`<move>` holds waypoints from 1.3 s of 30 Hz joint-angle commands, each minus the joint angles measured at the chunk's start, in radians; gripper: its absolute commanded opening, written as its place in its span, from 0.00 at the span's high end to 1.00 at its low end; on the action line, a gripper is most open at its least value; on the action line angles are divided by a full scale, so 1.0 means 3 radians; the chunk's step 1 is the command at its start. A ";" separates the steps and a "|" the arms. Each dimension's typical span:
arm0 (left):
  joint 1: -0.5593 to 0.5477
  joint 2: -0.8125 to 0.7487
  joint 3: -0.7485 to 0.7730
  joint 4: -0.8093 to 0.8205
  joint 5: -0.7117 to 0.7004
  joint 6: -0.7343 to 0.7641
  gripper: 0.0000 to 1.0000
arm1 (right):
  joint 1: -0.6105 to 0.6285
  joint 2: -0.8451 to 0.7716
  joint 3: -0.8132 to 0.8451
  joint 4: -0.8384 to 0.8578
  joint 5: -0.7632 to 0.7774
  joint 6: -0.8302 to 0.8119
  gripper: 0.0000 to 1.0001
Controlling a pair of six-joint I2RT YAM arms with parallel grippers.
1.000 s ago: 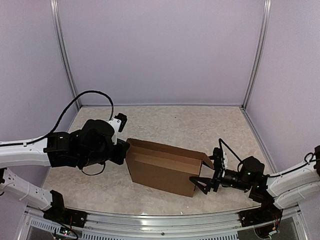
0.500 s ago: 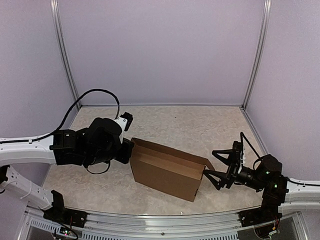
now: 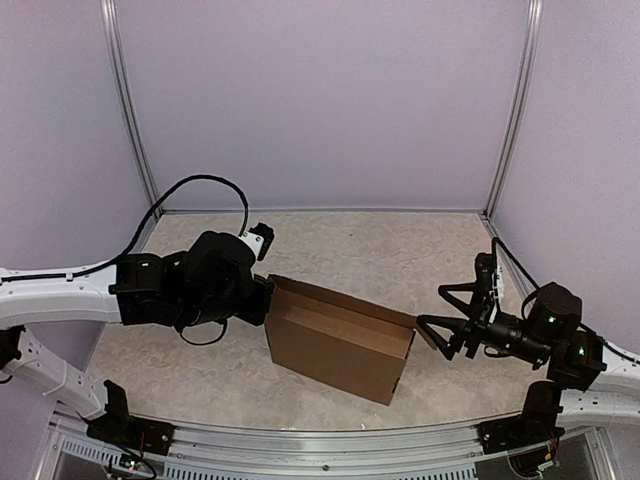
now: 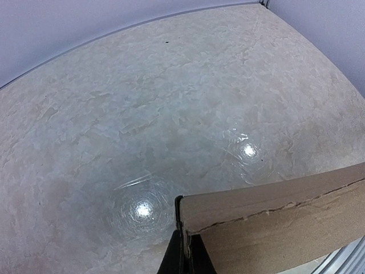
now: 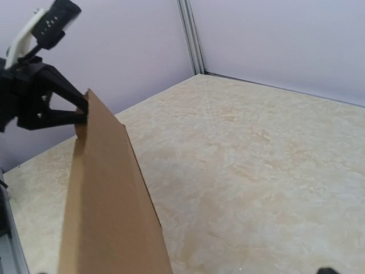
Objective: Fold the paper box
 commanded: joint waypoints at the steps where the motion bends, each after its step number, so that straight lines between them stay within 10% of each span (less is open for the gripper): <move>1: -0.0040 0.0140 -0.0066 -0.0523 0.0157 -0.0052 1.00 | -0.0015 0.0042 0.0307 -0.0591 -0.0077 0.0018 0.00; 18: -0.0040 0.0211 0.0103 -0.0698 0.0078 -0.0191 1.00 | -0.0011 0.0658 0.1522 -0.2291 0.0140 0.0363 0.01; 39: -0.0042 0.0280 0.0200 -0.0734 0.0050 -0.0230 1.00 | 0.0128 0.1381 0.2320 -0.3318 0.0188 0.0509 0.40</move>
